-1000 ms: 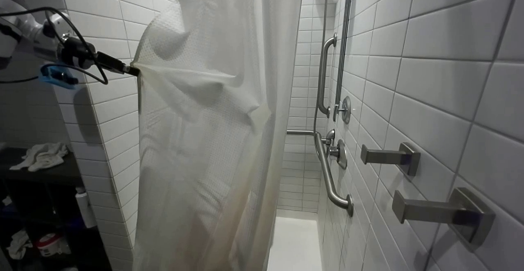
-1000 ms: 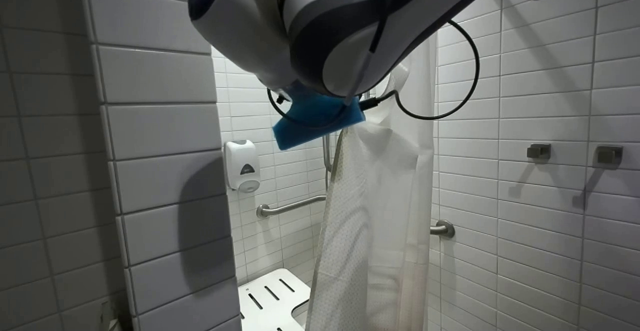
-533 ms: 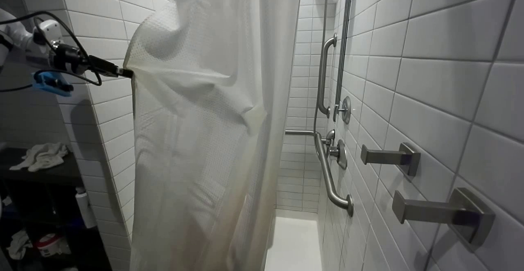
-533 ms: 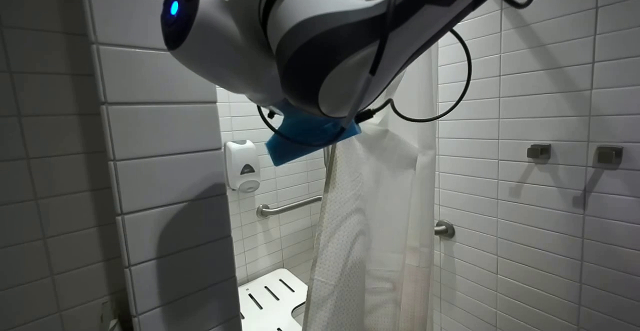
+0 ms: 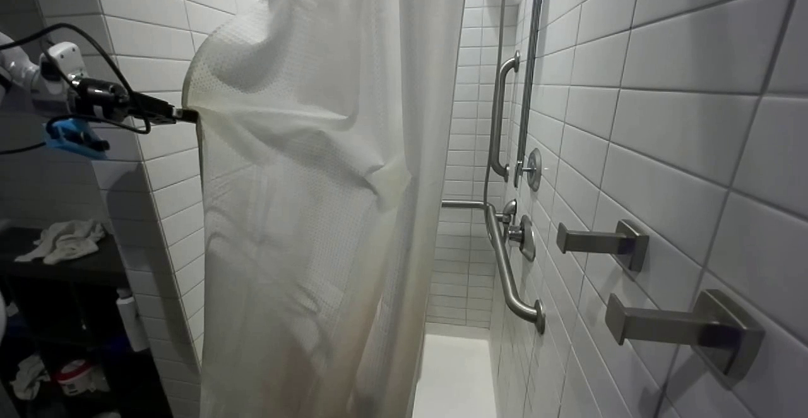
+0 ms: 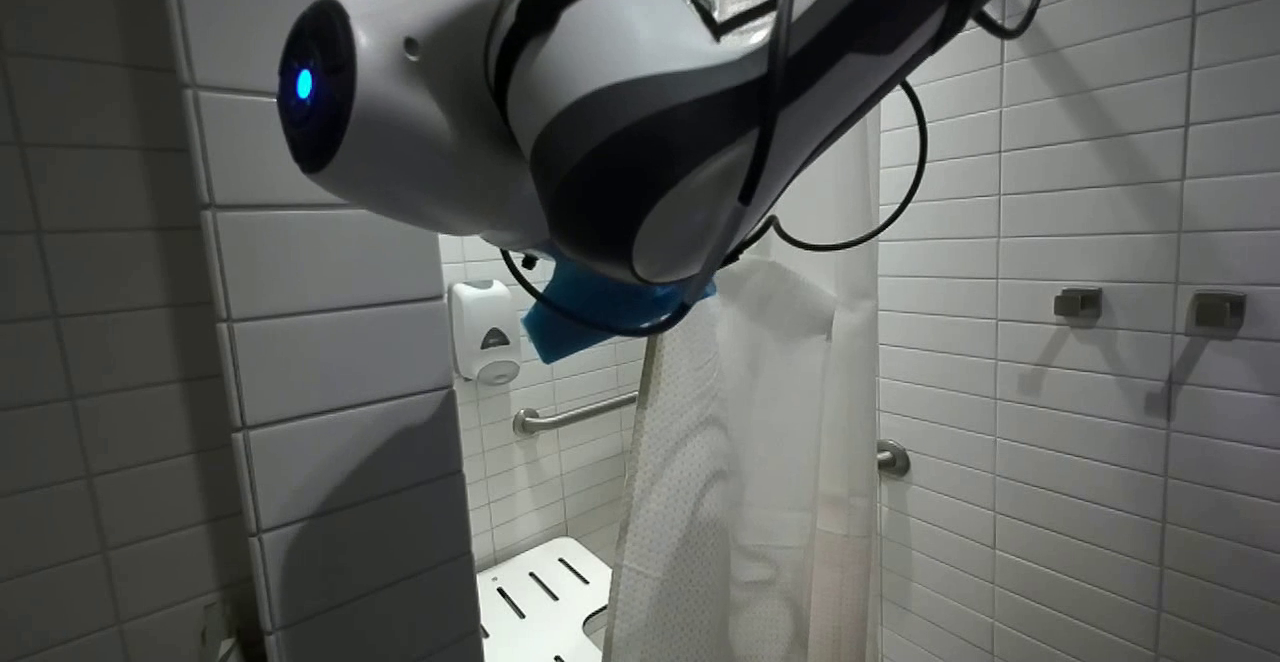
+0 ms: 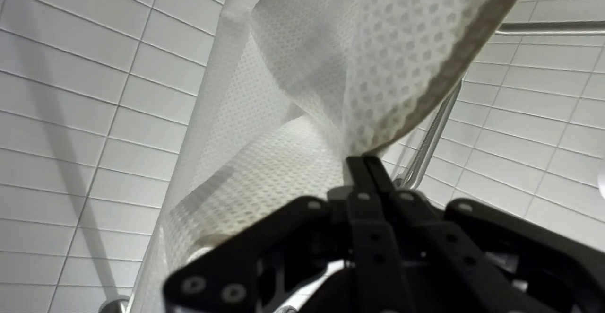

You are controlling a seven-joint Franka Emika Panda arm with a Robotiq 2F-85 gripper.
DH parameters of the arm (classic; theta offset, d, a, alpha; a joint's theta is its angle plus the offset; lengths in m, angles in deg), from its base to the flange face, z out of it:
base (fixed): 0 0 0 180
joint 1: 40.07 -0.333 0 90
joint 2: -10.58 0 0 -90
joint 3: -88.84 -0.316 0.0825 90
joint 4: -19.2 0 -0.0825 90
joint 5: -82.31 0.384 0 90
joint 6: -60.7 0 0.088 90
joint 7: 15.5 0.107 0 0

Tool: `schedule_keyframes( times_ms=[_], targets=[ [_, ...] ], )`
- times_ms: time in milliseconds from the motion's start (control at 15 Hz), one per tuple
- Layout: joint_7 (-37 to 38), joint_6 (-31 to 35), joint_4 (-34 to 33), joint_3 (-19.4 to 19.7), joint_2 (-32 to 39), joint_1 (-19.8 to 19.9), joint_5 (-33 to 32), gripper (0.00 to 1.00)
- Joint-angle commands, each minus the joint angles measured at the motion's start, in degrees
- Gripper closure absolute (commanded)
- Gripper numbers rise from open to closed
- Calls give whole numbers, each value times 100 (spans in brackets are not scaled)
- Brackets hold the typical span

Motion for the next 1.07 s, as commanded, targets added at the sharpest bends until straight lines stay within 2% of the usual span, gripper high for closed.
schedule_keyframes(
  times_ms=[0, 1000],
  targets=[
    [115, -324, -76, -59, 156, -130, -277, 99],
    [632, -546, 488, -190, 17, -410, -556, 99]
  ],
)
